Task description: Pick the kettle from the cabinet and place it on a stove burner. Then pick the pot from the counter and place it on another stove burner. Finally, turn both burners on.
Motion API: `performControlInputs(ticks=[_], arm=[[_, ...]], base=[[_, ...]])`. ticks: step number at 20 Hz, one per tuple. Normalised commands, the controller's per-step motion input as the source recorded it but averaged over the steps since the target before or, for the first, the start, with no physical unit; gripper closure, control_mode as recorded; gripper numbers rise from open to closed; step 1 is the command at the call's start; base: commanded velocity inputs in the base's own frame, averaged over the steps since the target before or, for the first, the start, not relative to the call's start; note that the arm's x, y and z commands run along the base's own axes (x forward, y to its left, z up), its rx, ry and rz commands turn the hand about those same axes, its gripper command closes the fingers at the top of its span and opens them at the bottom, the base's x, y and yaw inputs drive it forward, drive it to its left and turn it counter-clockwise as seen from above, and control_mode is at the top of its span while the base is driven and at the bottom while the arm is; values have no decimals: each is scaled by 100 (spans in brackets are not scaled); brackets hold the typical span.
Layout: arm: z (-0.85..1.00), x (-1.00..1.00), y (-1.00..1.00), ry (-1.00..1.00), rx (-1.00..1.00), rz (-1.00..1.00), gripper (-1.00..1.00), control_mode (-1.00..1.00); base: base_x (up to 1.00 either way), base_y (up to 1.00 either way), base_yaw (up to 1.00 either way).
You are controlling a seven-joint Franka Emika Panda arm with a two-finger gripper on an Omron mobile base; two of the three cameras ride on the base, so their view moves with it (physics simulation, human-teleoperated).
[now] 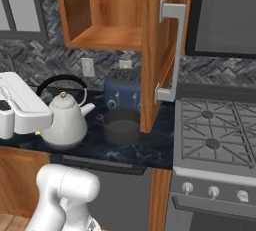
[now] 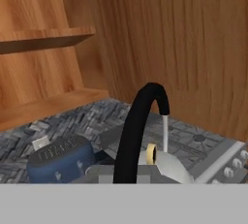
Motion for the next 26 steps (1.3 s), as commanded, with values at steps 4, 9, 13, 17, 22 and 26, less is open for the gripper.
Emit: performControlInputs(ticks=[4, 9, 13, 17, 22, 26], arm=[[0, 0, 0, 0, 0, 0, 100, 100], [0, 0, 0, 0, 0, 0, 100, 100], [0, 0, 0, 0, 0, 0, 100, 100], [0, 0, 0, 0, 0, 0, 100, 100], [0, 0, 0, 0, 0, 0, 100, 100], [0, 0, 0, 0, 0, 0, 100, 100]], base=[[-59, 0, -3], [-56, 0, -4], [-55, -2, -3], [-57, -9, -3], [-50, -15, -2], [-30, -26, 0]])
